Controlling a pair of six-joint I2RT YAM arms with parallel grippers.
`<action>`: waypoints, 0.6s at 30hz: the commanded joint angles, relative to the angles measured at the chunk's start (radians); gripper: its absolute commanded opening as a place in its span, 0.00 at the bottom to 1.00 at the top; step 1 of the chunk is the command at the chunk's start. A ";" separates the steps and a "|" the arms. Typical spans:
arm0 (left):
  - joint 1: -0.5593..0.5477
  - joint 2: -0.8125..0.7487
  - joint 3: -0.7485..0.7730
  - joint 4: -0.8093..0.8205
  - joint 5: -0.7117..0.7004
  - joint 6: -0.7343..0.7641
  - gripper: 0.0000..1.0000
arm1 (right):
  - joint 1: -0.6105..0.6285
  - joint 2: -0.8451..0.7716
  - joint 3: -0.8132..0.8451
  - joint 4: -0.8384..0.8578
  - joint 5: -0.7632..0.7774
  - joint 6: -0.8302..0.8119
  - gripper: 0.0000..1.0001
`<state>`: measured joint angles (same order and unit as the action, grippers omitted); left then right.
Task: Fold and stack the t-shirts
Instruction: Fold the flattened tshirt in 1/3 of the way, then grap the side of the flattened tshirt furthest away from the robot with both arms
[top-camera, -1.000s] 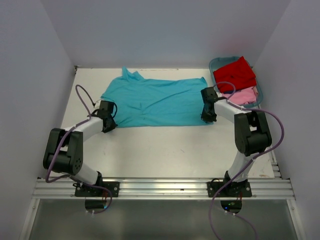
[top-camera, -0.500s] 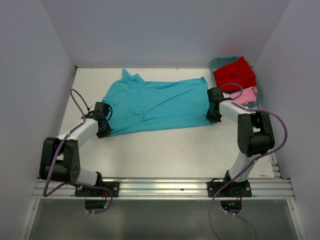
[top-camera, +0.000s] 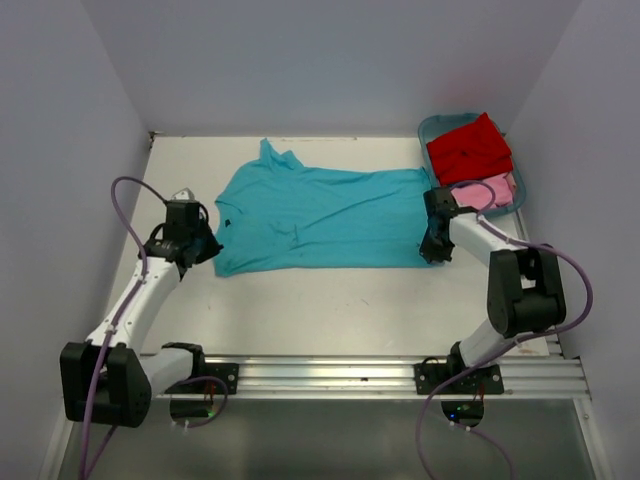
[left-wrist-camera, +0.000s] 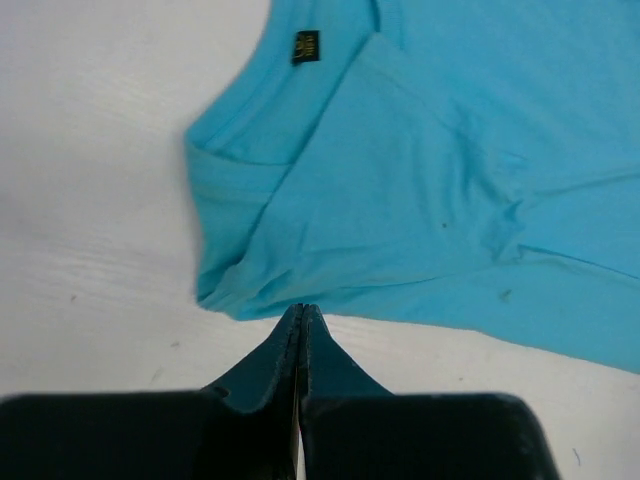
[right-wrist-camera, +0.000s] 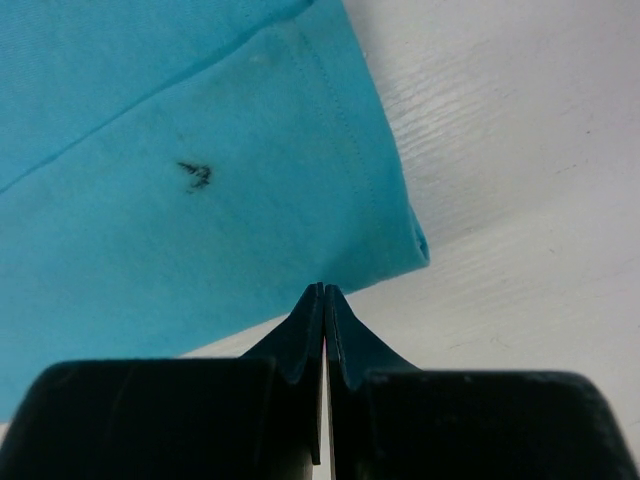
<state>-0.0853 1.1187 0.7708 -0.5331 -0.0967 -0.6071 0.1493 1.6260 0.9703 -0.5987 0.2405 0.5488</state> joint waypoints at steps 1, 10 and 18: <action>0.009 0.050 0.035 0.137 0.199 0.056 0.00 | -0.005 -0.060 0.031 -0.019 -0.073 -0.023 0.00; 0.007 0.266 -0.015 0.412 0.359 0.107 0.00 | -0.004 -0.052 0.131 -0.012 -0.055 -0.035 0.00; 0.007 0.397 0.022 0.436 0.325 0.093 0.00 | -0.005 0.067 0.180 0.025 -0.067 -0.024 0.00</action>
<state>-0.0853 1.5089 0.7658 -0.1722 0.2268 -0.5327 0.1493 1.6608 1.1290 -0.5865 0.1833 0.5301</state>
